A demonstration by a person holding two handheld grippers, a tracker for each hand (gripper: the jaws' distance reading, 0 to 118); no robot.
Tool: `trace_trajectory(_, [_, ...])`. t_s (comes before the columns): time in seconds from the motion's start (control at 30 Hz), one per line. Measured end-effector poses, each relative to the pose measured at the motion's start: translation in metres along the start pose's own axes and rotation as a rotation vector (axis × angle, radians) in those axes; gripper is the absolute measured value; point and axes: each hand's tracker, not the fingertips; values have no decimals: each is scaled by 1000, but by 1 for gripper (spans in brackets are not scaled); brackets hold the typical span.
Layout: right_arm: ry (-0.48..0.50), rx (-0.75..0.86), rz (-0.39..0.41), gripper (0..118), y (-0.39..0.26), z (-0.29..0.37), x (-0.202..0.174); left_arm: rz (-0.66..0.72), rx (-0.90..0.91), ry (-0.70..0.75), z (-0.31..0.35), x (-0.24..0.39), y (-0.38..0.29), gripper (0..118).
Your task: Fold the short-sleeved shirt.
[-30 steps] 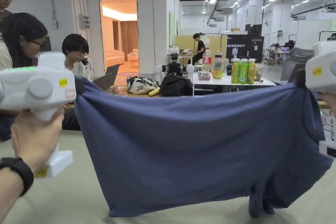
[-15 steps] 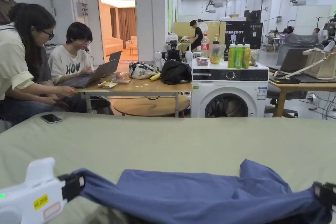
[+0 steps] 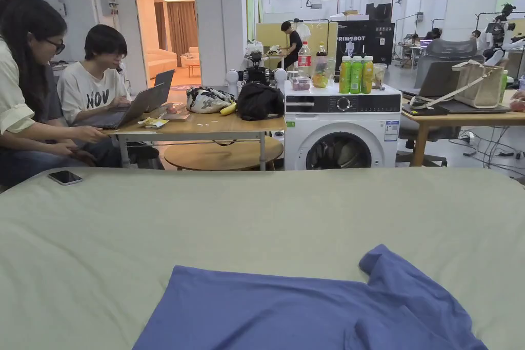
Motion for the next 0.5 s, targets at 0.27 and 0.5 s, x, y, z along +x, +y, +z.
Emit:
trace_trajectory(0.27, [97, 114, 62, 87, -7, 19, -5, -64, 29, 6, 3, 13, 6, 94])
trace_trajectory(0.5, [179, 196, 79, 87, 19, 31, -30, -222, 212, -66, 22, 88, 52, 94])
